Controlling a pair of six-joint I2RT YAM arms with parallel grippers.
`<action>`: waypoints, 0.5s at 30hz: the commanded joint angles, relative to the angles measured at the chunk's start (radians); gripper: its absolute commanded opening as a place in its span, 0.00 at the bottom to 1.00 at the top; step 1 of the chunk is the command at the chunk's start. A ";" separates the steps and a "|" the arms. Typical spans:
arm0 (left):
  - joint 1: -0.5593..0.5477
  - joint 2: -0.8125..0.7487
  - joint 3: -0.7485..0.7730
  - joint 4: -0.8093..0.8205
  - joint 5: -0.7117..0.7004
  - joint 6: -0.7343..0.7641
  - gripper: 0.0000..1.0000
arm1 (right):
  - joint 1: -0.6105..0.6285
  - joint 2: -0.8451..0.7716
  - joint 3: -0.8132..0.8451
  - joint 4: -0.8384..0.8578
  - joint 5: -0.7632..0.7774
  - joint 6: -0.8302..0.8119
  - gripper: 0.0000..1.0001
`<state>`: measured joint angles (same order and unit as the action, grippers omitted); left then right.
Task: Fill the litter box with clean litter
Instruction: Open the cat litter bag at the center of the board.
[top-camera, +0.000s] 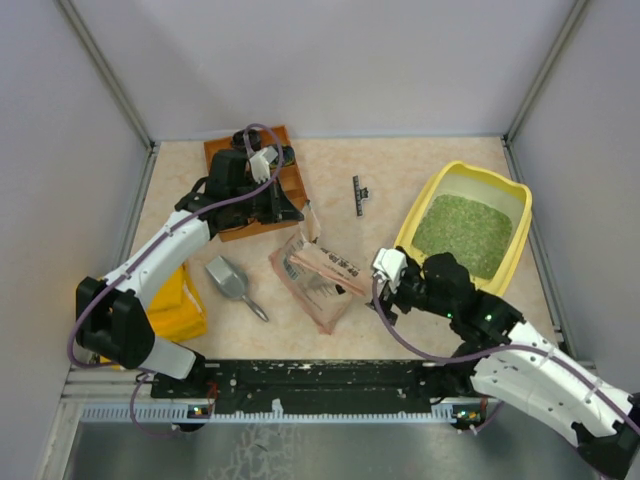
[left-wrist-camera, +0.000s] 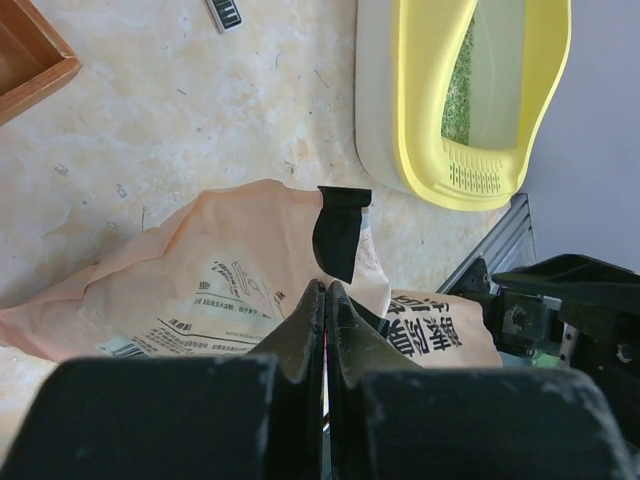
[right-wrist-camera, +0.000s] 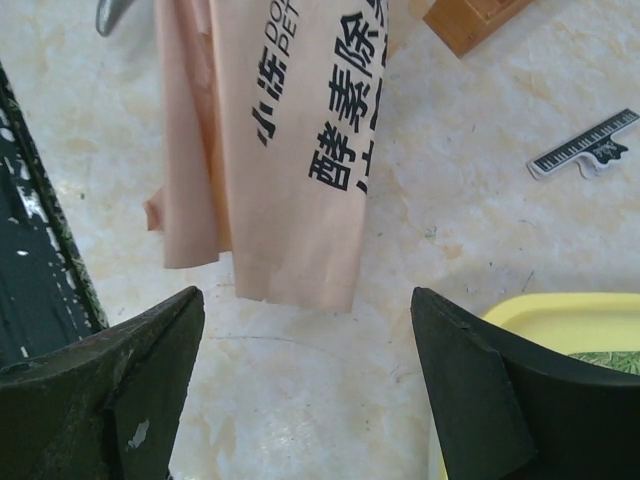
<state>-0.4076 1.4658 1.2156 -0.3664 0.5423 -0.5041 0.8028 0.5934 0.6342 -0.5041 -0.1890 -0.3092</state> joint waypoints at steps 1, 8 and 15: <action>0.008 -0.051 0.026 0.044 0.012 -0.016 0.00 | 0.009 0.080 -0.053 0.223 0.032 -0.023 0.82; 0.007 -0.056 0.019 0.041 0.005 -0.021 0.00 | 0.009 0.193 -0.128 0.504 -0.009 0.087 0.75; 0.008 -0.040 0.032 0.066 -0.011 -0.051 0.00 | 0.009 0.164 -0.181 0.639 0.141 0.097 0.00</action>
<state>-0.4076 1.4559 1.2156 -0.3672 0.5251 -0.5217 0.8028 0.7914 0.4488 -0.0540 -0.1207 -0.2253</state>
